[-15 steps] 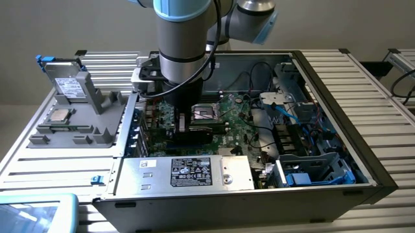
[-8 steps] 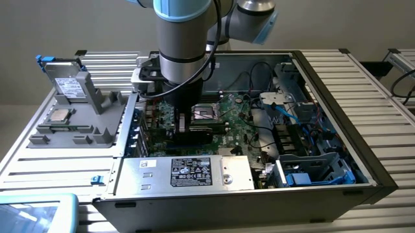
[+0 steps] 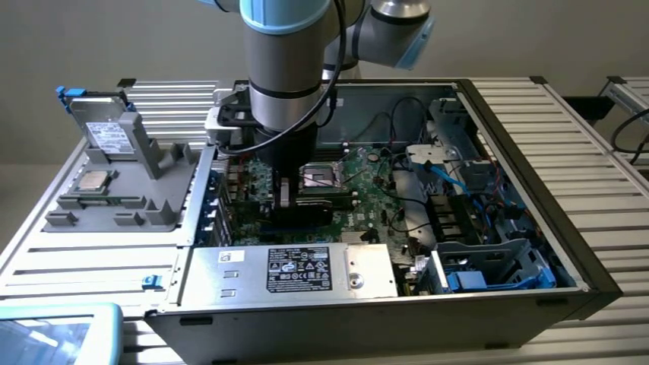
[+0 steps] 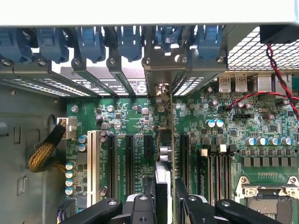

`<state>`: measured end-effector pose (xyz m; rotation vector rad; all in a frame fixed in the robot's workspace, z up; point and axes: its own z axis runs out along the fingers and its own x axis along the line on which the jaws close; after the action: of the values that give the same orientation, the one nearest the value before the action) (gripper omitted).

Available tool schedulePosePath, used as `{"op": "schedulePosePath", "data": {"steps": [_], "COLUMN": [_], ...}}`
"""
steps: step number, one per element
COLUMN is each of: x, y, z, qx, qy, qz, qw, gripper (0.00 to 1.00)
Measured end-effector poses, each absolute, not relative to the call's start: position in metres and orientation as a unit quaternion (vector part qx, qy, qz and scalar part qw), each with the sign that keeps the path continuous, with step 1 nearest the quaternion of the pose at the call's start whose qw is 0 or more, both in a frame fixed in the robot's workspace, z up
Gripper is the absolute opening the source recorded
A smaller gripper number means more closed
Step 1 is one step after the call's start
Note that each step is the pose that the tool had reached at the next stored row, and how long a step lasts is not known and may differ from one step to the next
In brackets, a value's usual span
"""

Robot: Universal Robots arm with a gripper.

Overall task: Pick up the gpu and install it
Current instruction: 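Insert the gpu into the slot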

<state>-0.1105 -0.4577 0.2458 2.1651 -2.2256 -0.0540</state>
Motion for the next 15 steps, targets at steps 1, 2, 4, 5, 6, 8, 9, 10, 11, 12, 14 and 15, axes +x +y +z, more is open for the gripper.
{"op": "schedulePosePath", "data": {"steps": [1, 2, 4, 5, 6, 8, 9, 10, 11, 12, 14, 15], "x": [-0.1105, -0.1105, -0.1105, -0.1105, -0.1105, -0.1105, -0.1105, -0.1105, -0.1105, -0.1105, -0.1105, -0.1105], "y": [-0.4577, -0.4577, -0.4577, -0.4577, -0.4576, -0.4577, -0.4577, -0.4577, -0.4577, -0.4577, -0.4577, -0.4577], "z": [0.2458, 0.2457, 0.2458, 0.2458, 0.2457, 0.2458, 0.2458, 0.2457, 0.2458, 0.2458, 0.2458, 0.2458], "qx": [0.697, 0.697, 0.697, 0.697, 0.697, 0.697, 0.697, 0.697, 0.697, 0.697, 0.697, 0.697], "qy": [-0.717, -0.717, -0.717, -0.717, -0.717, -0.717, -0.717, -0.717, -0.717, -0.717, -0.717, -0.717], "qz": [-0.017, -0.017, -0.017, -0.017, -0.017, -0.017, -0.017, -0.017, -0.017, -0.017, -0.017, -0.017], "qw": [0.018, 0.018, 0.018, 0.018, 0.018, 0.018, 0.018, 0.018, 0.018, 0.018, 0.018, 0.018], "gripper": [0.27, 0.27, 0.27, 0.27, 0.27, 0.27, 0.27, 0.27, 0.27, 0.27, 0.27, 0.27]}}
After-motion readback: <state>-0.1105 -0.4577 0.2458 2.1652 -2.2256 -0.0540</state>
